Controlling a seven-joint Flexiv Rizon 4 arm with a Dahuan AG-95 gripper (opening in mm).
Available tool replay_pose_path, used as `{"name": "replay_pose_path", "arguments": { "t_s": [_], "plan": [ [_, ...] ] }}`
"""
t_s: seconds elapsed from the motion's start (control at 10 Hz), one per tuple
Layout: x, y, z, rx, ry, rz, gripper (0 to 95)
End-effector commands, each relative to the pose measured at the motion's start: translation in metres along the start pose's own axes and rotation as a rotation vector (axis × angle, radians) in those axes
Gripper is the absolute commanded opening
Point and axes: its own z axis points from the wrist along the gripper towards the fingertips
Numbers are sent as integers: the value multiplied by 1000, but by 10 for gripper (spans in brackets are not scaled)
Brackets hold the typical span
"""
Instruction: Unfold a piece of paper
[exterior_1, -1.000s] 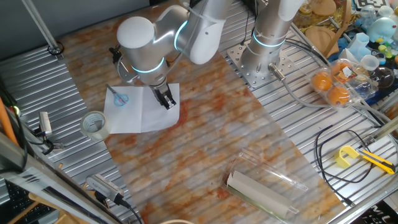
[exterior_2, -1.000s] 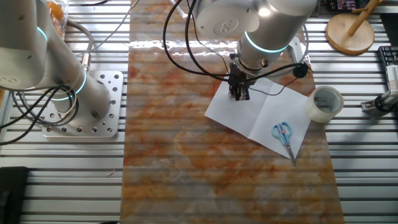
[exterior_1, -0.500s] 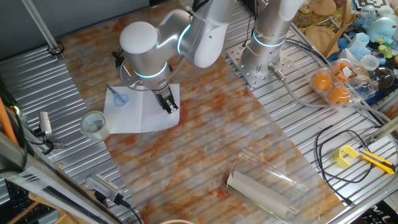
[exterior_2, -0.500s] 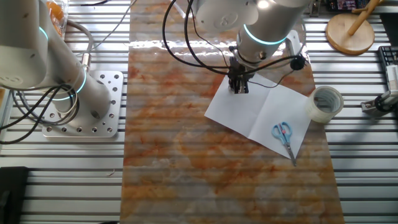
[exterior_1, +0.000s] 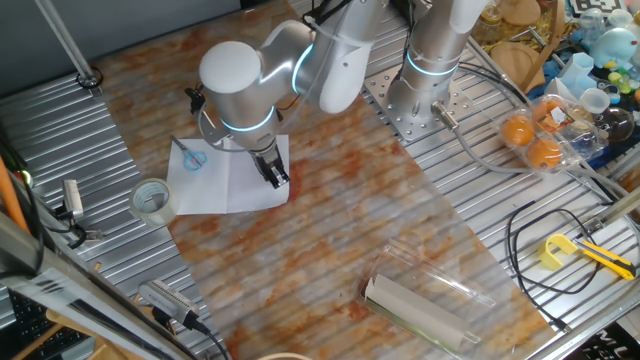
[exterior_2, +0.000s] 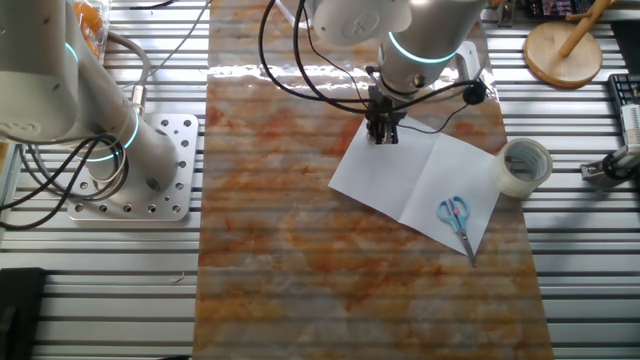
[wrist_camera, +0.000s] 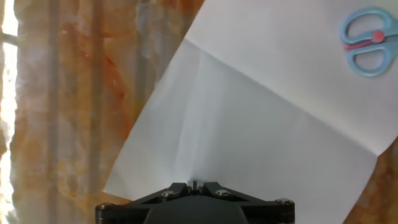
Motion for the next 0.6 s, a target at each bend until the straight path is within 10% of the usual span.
{"name": "replay_pose_path", "arguments": {
  "t_s": [0.1, 0.6],
  "plan": [
    [0, 0, 0, 0, -3, -2, 0],
    [-5, 7, -2, -2, -13, 5, 0]
  ]
}}
